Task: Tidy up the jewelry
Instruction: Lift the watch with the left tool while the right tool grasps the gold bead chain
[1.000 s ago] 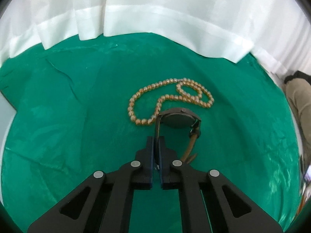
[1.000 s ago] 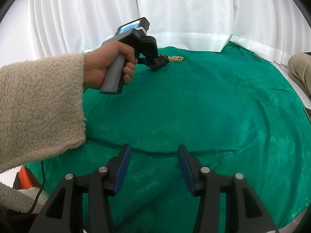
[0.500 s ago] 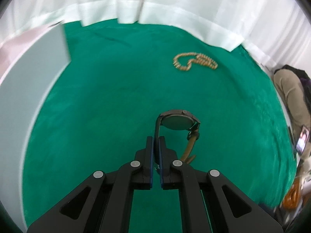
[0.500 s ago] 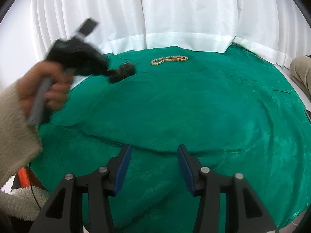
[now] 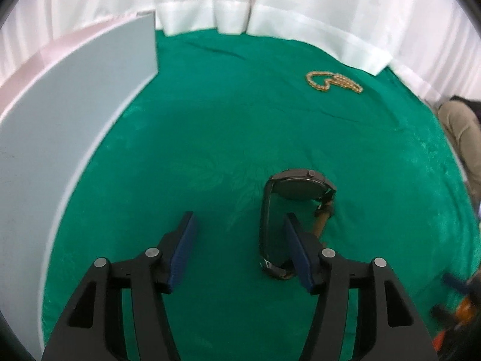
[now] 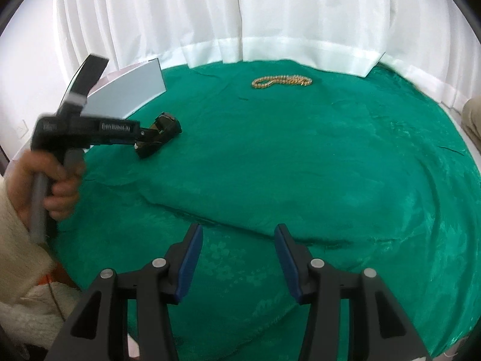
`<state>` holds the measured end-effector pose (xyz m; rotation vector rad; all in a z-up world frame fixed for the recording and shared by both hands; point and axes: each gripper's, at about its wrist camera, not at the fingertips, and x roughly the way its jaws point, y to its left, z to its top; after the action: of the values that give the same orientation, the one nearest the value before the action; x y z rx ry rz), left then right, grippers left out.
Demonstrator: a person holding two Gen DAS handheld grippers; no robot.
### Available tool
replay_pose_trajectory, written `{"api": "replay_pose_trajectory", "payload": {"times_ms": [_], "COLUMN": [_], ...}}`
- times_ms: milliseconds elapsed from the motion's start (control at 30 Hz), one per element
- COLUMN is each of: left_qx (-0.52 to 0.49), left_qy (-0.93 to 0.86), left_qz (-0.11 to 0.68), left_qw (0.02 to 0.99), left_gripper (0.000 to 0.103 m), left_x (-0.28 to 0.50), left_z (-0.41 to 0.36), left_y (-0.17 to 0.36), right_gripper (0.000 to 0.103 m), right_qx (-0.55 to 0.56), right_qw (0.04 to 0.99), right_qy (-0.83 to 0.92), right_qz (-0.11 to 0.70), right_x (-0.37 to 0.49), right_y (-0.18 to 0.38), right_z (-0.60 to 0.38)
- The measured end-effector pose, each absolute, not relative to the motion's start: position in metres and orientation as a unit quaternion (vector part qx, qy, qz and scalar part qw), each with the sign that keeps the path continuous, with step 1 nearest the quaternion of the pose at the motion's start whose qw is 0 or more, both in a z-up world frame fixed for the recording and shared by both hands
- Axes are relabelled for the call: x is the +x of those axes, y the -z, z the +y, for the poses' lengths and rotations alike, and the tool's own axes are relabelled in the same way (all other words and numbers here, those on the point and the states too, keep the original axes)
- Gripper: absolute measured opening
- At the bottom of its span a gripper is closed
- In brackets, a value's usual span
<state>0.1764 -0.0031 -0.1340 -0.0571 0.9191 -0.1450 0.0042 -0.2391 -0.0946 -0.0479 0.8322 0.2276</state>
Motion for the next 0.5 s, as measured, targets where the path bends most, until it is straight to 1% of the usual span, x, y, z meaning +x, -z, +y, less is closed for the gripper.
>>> {"api": "replay_pose_trajectory", "payload": {"times_ms": [67, 133, 200, 267, 333, 433, 500], "left_qx": [-0.003, 0.003, 0.007, 0.005, 0.005, 0.014, 0.012], "left_qy": [0.065, 0.066, 0.063, 0.064, 0.069, 0.067, 0.067], "left_qz": [0.433, 0.422, 0.417, 0.417, 0.418, 0.42, 0.42], "left_qw": [0.899, 0.904, 0.907, 0.907, 0.906, 0.905, 0.905], "left_gripper": [0.062, 0.067, 0.067, 0.068, 0.073, 0.077, 0.078], "left_x": [0.174, 0.171, 0.17, 0.17, 0.17, 0.17, 0.169], "left_z": [-0.007, -0.007, -0.007, -0.006, -0.006, -0.009, -0.009], "left_y": [0.136, 0.137, 0.138, 0.138, 0.139, 0.139, 0.139], "right_gripper": [0.051, 0.051, 0.051, 0.051, 0.051, 0.051, 0.051], "right_qx": [-0.028, -0.028, -0.014, 0.013, 0.038, 0.074, 0.074], "right_qw": [0.904, 0.9, 0.897, 0.891, 0.89, 0.887, 0.892], "right_qy": [-0.117, -0.122, -0.12, -0.129, -0.125, -0.102, -0.075], "right_qz": [0.41, 0.417, 0.424, 0.434, 0.436, 0.444, 0.439], "right_x": [0.015, 0.035, 0.056, 0.097, 0.143, 0.215, 0.258], "right_y": [0.081, 0.066, 0.05, 0.031, 0.023, 0.029, 0.035], "right_z": [-0.244, -0.251, -0.258, -0.268, -0.274, -0.285, -0.29]}}
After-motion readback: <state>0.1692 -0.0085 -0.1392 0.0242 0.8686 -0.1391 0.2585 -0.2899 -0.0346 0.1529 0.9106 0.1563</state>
